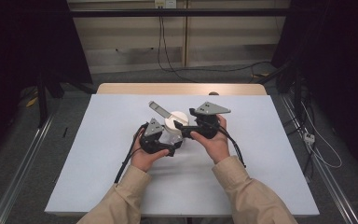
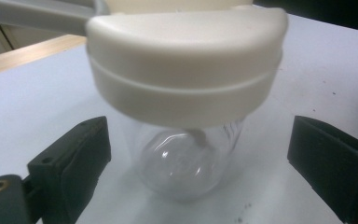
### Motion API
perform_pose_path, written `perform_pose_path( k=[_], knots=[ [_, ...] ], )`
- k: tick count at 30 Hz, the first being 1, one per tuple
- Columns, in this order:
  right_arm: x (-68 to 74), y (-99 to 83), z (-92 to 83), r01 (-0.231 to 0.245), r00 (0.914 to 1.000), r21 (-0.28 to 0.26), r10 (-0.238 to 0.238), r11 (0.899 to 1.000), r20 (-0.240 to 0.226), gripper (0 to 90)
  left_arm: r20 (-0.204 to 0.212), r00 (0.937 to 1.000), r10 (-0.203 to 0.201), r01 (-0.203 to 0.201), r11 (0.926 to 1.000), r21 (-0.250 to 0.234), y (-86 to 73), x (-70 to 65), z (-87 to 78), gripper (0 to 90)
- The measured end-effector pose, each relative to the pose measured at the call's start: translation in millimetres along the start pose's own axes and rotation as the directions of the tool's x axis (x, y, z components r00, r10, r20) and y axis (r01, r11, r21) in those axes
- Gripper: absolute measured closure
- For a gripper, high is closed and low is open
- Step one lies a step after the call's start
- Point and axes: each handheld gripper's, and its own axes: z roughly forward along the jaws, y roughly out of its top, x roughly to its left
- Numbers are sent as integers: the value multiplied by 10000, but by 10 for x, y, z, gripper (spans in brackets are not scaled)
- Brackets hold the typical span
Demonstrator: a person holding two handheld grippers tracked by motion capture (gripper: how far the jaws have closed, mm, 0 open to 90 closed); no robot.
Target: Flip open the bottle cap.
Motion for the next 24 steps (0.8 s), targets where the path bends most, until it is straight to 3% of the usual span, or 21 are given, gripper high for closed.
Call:
perform_pose_path(
  k=[9, 15, 24],
  knots=[
    [-45, -188, -278, -13, 9999, 270, 16, 9996, -105, 105, 31, 9999, -129, 129, 9999, 63, -63, 34, -243, 61],
    [-82, -352, -421, 31, 9999, 495, -24, 9988, -144, 92, 285, 9992, -294, 296, 9995, -60, -107, 50, -379, 63],
    [-139, -583, -599, 86, 9999, 856, -93, 9963, 82, 89, 277, 9989, -386, 388, 9992, -90, -173, 121, -561, 74]
  ],
)
